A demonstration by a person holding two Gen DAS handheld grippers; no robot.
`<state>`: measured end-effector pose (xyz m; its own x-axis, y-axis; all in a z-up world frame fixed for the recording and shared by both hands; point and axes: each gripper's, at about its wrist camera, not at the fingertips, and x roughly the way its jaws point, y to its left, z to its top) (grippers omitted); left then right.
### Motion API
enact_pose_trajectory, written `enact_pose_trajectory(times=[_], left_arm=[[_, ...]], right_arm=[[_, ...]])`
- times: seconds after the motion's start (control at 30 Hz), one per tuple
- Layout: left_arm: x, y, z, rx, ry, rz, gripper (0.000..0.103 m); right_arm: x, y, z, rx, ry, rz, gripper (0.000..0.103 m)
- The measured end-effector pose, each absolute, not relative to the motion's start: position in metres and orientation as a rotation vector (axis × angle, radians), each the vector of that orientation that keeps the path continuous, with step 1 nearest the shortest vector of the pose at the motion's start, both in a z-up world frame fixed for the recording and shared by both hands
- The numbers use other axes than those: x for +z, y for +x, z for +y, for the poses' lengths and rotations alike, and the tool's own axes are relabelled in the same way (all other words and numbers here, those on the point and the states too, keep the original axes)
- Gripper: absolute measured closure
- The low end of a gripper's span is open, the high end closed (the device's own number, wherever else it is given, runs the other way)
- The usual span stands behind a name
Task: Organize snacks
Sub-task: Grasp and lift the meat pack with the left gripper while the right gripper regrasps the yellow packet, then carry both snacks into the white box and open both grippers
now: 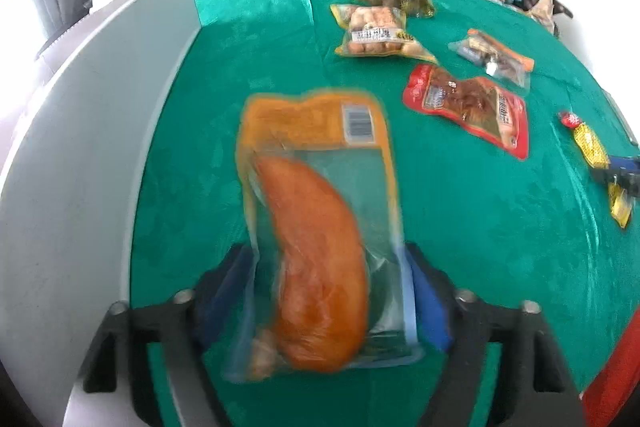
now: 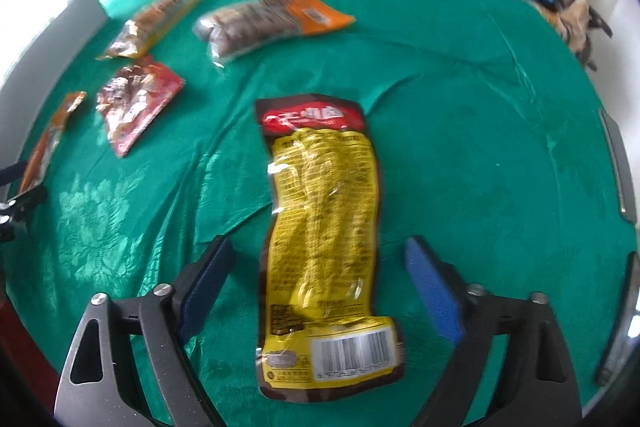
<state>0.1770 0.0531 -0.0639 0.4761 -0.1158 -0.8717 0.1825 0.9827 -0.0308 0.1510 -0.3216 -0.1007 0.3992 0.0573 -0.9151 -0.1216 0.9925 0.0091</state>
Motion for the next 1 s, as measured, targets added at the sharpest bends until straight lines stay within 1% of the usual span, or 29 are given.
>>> enact_pose_trajectory(times=[0.03, 0.07, 0.1, 0.13, 0.33, 0.43, 0.53, 0.67, 0.73, 0.87, 0.9, 0.97, 1.0], left_arm=[[-0.063, 0.176, 0.056, -0.176, 0.067, 1.063, 0.046], [-0.063, 0.174, 0.059, -0.174, 0.056, 1.065, 0.047], [-0.062, 0.171, 0.064, -0.175, 0.017, 1.07, 0.048], [-0.061, 0.168, 0.07, -0.18, -0.03, 1.073, 0.048], [-0.046, 0.141, 0.082, -0.225, -0.206, 1.019, 0.048], [-0.021, 0.13, 0.085, -0.255, -0.28, 0.96, 0.048], [0.017, 0.122, 0.103, -0.277, -0.364, 0.88, 0.048], [0.066, 0.114, 0.152, -0.234, -0.408, 0.782, 0.048], [0.088, 0.11, 0.192, -0.163, -0.405, 0.747, 0.048], [0.099, 0.102, 0.264, 0.018, -0.373, 0.747, 0.045], [0.096, 0.101, 0.281, 0.061, -0.367, 0.764, 0.042], [0.085, 0.099, 0.311, 0.149, -0.353, 0.814, 0.033], [0.078, 0.098, 0.324, 0.183, -0.348, 0.843, 0.023]], right_arm=[[-0.095, 0.153, -0.324, 0.107, -0.046, 1.149, 0.055], [-0.093, 0.156, -0.327, 0.099, -0.026, 1.175, 0.057], [-0.092, 0.157, -0.33, 0.091, -0.012, 1.189, 0.062], [-0.091, 0.157, -0.331, 0.088, -0.003, 1.195, 0.063], [-0.065, 0.138, -0.341, 0.148, 0.183, 1.136, 0.063], [-0.051, 0.133, -0.326, 0.194, 0.23, 1.114, 0.063], [-0.026, 0.136, -0.297, 0.269, 0.248, 1.076, 0.063], [0.021, 0.151, -0.228, 0.422, 0.296, 1.005, 0.063], [0.044, 0.159, -0.182, 0.513, 0.307, 0.976, 0.063], [0.086, 0.167, -0.066, 0.719, 0.298, 0.945, 0.062], [0.092, 0.167, -0.04, 0.757, 0.29, 0.944, 0.062], [0.101, 0.164, 0.016, 0.824, 0.259, 0.934, 0.058], [0.103, 0.161, 0.036, 0.844, 0.244, 0.926, 0.047]])
